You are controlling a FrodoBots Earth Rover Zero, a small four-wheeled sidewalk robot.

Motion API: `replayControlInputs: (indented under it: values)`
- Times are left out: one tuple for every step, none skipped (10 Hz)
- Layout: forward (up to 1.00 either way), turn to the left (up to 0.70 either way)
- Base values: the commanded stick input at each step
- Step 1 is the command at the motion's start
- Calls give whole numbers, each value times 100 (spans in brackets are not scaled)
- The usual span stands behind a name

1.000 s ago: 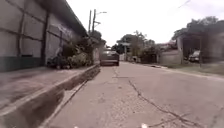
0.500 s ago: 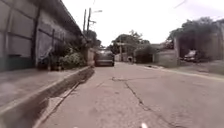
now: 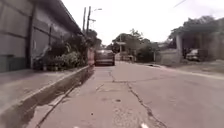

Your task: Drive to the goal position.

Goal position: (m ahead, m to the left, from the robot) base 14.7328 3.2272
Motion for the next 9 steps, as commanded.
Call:
replayControlInputs:
  values:
    - [70, 0]
    - [70, 0]
    - [70, 2]
    - [70, 3]
    - [70, 22]
    - [70, 6]
    - [70, 3]
    - [70, 3]
    - [70, 2]
